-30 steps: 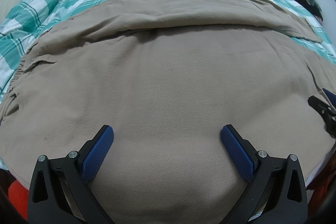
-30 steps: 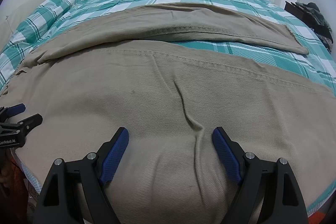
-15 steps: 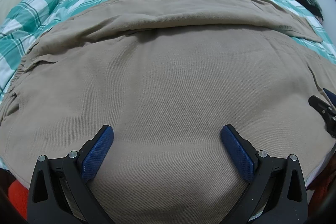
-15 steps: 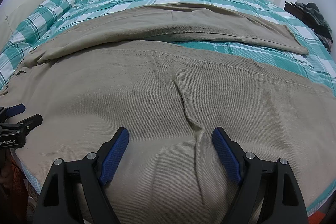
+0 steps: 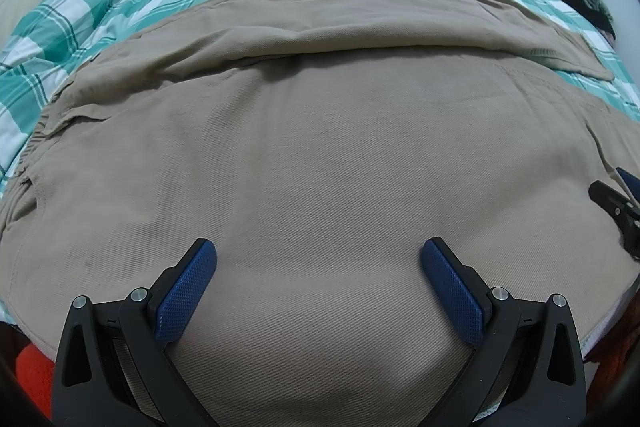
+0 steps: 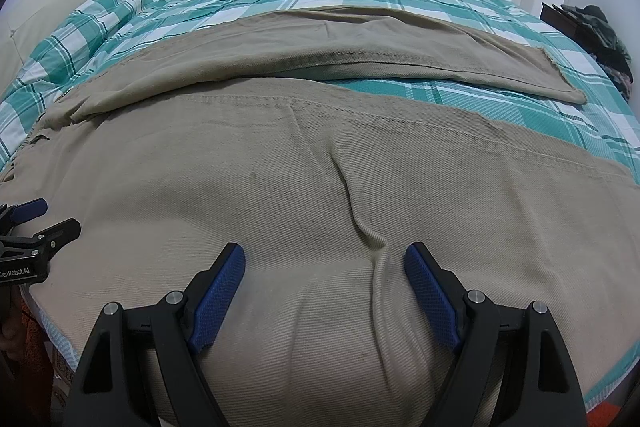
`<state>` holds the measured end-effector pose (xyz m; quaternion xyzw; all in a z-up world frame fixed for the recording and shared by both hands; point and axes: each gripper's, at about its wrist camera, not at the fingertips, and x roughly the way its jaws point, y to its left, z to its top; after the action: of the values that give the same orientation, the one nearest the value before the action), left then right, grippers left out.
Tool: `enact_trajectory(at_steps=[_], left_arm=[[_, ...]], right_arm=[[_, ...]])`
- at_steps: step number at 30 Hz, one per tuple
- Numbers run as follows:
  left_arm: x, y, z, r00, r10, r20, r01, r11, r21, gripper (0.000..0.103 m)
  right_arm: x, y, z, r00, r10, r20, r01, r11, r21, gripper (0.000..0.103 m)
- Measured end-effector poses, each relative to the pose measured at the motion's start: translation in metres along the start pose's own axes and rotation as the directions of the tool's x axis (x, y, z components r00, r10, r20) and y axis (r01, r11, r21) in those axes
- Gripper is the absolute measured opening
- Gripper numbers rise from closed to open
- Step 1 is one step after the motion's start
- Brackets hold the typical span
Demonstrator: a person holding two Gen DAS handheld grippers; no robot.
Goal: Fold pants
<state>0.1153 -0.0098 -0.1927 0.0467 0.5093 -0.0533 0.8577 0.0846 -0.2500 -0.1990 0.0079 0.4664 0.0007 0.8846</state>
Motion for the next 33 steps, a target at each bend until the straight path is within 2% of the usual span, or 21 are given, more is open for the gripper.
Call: enact_trajectory(at_steps=[5,7,9,13,16,18,21,24,27,30,31,33], left_arm=[[-0.004,0.009,0.003,0.998,-0.054,-0.027,0.054,0.998,0.009,0.102],[-0.008,0.014,0.002,0.996,-0.076,-0.039,0.077,0.997,0.016,0.102],[-0.011,0.017,0.001,0.994,-0.093,-0.055,0.095,0.995,0.028,0.102],[-0.023,0.025,0.003,0.987,-0.116,-0.112,0.121,0.992,0.039,0.102],[-0.04,0.039,0.012,0.983,-0.134,-0.122,0.135,0.991,-0.007,0.102],[-0.051,0.056,0.031,0.987,-0.146,-0.065,0.143,0.988,-0.058,0.102],[-0.054,0.081,0.073,0.995,-0.097,0.019,0.098,0.988,-0.117,0.102],[-0.032,0.105,0.114,0.998,-0.026,0.056,0.036,0.984,-0.172,0.102],[0.017,0.124,0.137,0.997,0.065,0.03,-0.058,0.981,-0.187,0.102],[0.072,0.14,0.123,0.993,0.092,-0.077,-0.104,0.981,-0.163,0.103],[0.081,0.143,0.114,0.996,0.068,-0.066,-0.078,0.983,-0.166,0.103],[0.078,0.145,0.104,0.998,0.063,0.026,-0.057,0.982,-0.178,0.102]], right_arm=[[-0.009,-0.006,0.01,0.998,0.016,-0.052,-0.015,1.0,0.018,0.082],[-0.02,-0.027,0.012,0.998,0.028,-0.06,-0.023,0.996,0.083,0.082],[-0.028,-0.057,0.011,0.999,0.004,-0.051,0.004,0.988,0.154,0.082],[-0.038,-0.128,-0.004,0.988,-0.129,-0.081,0.148,0.935,0.321,0.082],[-0.047,-0.149,-0.009,0.993,-0.109,-0.048,0.119,0.923,0.366,0.082],[-0.048,-0.144,-0.007,0.989,-0.136,-0.057,0.147,0.931,0.333,0.083],[-0.045,-0.128,-0.002,0.982,-0.173,-0.078,0.188,0.94,0.284,0.083],[-0.05,-0.111,0.007,0.99,-0.125,-0.069,0.139,0.948,0.286,0.083],[-0.059,-0.092,0.02,0.996,-0.077,-0.042,0.085,0.961,0.263,0.083],[-0.062,-0.073,0.051,1.0,0.009,-0.019,-0.005,0.974,0.227,0.083],[-0.061,-0.068,0.066,0.999,0.04,-0.009,-0.037,0.977,0.209,0.083],[-0.056,-0.063,0.095,0.996,0.084,0.012,-0.085,0.979,0.184,0.083]])
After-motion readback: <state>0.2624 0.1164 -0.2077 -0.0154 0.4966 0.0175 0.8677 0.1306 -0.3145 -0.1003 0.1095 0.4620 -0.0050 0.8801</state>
